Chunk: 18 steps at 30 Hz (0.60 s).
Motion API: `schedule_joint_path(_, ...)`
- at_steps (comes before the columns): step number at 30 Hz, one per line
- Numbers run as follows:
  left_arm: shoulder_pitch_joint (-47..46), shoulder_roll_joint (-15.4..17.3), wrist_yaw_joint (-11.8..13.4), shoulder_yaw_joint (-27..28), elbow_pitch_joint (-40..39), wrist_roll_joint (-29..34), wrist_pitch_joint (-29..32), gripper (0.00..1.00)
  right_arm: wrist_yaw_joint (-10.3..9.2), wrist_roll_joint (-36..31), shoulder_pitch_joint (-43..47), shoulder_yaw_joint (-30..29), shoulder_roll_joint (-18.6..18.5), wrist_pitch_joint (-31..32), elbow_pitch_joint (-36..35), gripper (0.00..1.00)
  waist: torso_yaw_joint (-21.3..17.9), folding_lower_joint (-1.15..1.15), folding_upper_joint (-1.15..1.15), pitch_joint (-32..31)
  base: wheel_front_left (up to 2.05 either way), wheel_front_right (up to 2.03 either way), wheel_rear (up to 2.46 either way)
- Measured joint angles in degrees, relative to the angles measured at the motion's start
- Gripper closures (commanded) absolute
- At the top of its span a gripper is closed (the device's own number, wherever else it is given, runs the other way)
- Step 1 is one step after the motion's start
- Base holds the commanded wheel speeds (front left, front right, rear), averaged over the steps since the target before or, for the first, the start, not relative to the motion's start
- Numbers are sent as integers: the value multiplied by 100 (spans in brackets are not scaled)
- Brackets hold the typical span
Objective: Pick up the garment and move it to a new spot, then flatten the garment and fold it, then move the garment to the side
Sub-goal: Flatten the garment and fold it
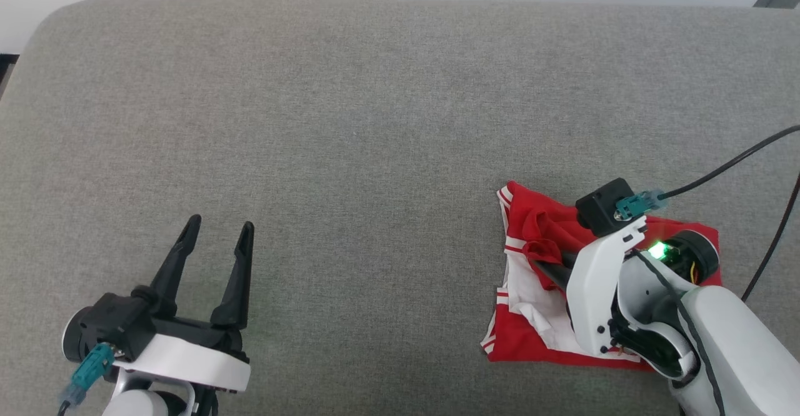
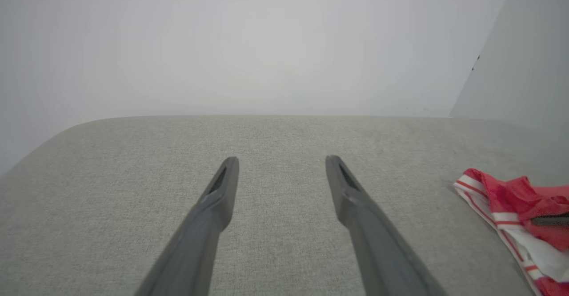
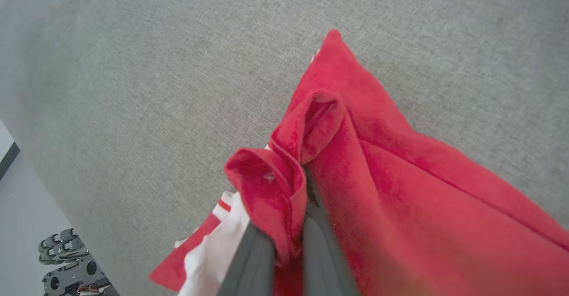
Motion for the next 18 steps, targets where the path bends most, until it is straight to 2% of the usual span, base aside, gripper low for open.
schedule_joint_path(5,-43,-26,0,-21,43,-51,0,0,0,57,-162,153,26,-343,499,100,8,0,0,6,0,0,0)
schedule_joint_path(6,-44,-29,0,-22,54,-58,-1,0,0,70,-191,182,26,-397,532,96,1,0,0,2,0,0,0)
schedule_joint_path(7,-44,-29,0,-15,69,-65,0,0,1,103,-205,166,37,-478,550,58,-11,0,0,-5,0,0,0)
schedule_joint_path(8,-43,-27,0,2,85,-67,-1,0,1,146,-214,115,73,-541,577,7,-28,0,0,-13,0,0,0)
schedule_joint_path(9,-42,-26,0,23,90,-83,-1,0,1,207,-219,27,112,-591,602,0,-49,0,0,-23,0,0,0)
schedule_joint_path(14,-22,-18,0,60,126,-111,0,0,0,242,-238,-236,68,-742,509,0,-146,0,0,-80,0,0,0)
schedule_joint_path(18,-8,5,0,57,186,-154,0,0,1,647,-174,-510,-1,-778,222,0,-250,0,0,-160,0,0,0)
